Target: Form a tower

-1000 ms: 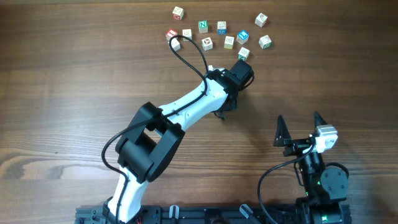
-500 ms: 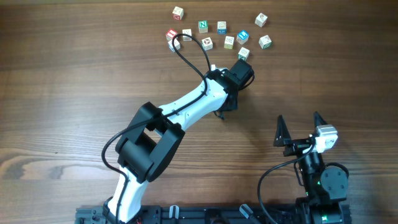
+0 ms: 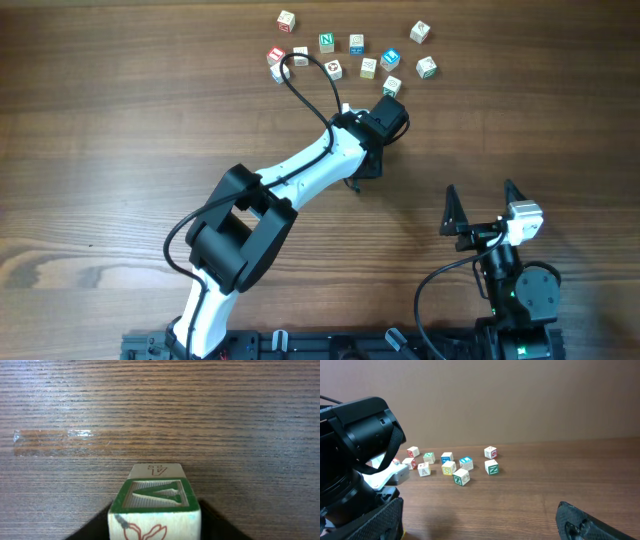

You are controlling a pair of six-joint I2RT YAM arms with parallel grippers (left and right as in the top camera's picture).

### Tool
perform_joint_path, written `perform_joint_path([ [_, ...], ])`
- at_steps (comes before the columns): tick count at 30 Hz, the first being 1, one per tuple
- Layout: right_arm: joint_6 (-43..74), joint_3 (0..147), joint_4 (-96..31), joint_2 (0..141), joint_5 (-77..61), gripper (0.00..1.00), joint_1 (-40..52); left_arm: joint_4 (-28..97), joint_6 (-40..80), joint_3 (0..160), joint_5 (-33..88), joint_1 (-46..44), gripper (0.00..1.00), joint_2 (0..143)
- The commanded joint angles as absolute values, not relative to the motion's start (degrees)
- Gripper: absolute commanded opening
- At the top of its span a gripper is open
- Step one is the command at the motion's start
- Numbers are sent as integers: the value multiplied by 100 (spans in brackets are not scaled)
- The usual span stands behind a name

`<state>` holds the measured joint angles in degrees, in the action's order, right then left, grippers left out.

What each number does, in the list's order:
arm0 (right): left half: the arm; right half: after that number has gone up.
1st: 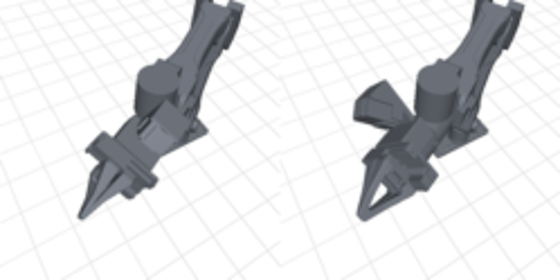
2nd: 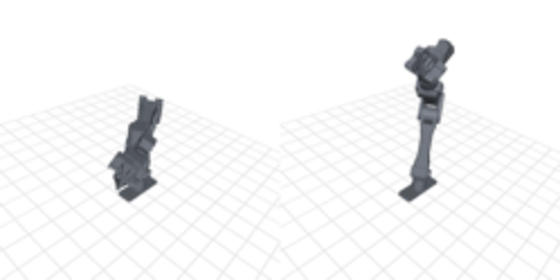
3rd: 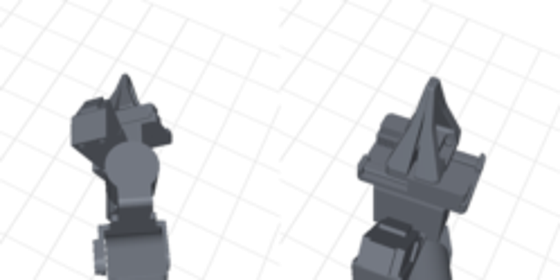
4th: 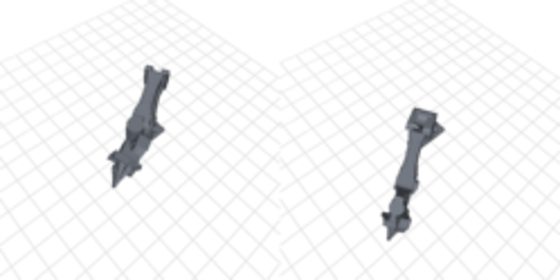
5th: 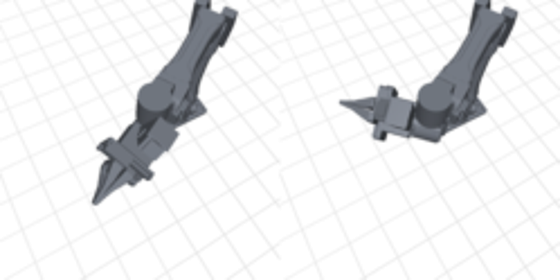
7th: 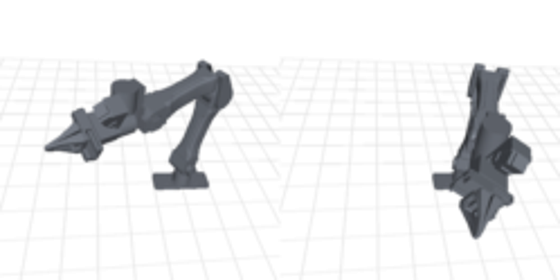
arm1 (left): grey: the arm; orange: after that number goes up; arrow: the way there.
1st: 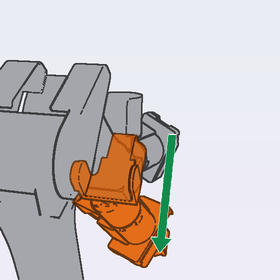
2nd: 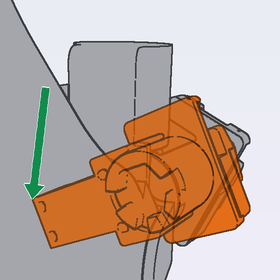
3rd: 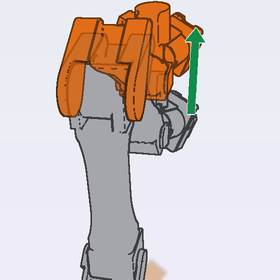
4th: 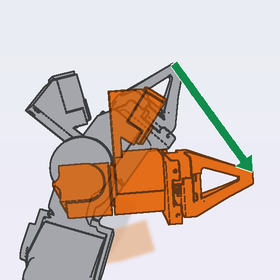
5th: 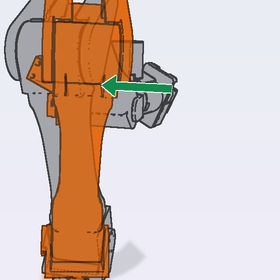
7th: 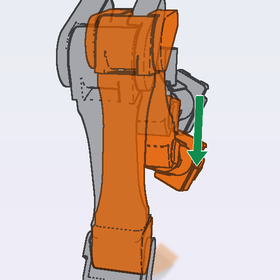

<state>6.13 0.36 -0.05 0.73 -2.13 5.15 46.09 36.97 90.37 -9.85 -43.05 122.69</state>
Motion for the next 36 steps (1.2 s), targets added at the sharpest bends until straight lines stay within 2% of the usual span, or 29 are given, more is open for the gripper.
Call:
perform_joint_path([
  [1, 602, 30, 8, 43, -285, 100, 495, 4584, 3640, 8989, -943, -4274, 61, 12355],
  [5, 602, 30, 8, 43, -287, 100, 495, 4584, 3640, 8989, -943, -4274, 77, 12355],
  [8, 602, 30, 8, 43, -287, 100, 495, 4587, 3636, 8989, -943, -4274, 100, 12344],
  [15, 602, 30, 5, 43, -287, 100, 495, 4665, 3618, 9074, -915, -4185, 100, 12040],
  [21, 602, 30, 8, 43, -287, 100, 495, 5109, 3297, 9867, -491, -3739, 100, 11622],
  [26, 602, 30, 5, 43, -287, 100, 497, 4971, 3297, 10333, 180, -3422, 100, 11463],
  [27, 602, 30, 8, 43, -285, 100, 497, 4923, 3301, 10333, 261, -3415, 94, 11463],
  [28, 602, 30, 8, 43, -287, 100, 508, 4893, 3301, 10333, 259, -3417, 69, 11463],
  [29, 604, 30, 5, 43, -285, 100, 550, 4836, 3345, 10333, 263, -3428, 52, 11463],
  [32, 602, 30, 8, 43, -287, 100, 681, 4552, 3345, 10333, 742, -3472, 18, 11465],
  [33, 602, 30, 8, 43, -285, 100, 685, 4440, 3347, 10333, 869, -3514, 4, 11465],
  [36, 604, 30, 8, 43, -287, 100, 685, 4298, 3363, 10333, 915, -3675, 4, 11467],
])
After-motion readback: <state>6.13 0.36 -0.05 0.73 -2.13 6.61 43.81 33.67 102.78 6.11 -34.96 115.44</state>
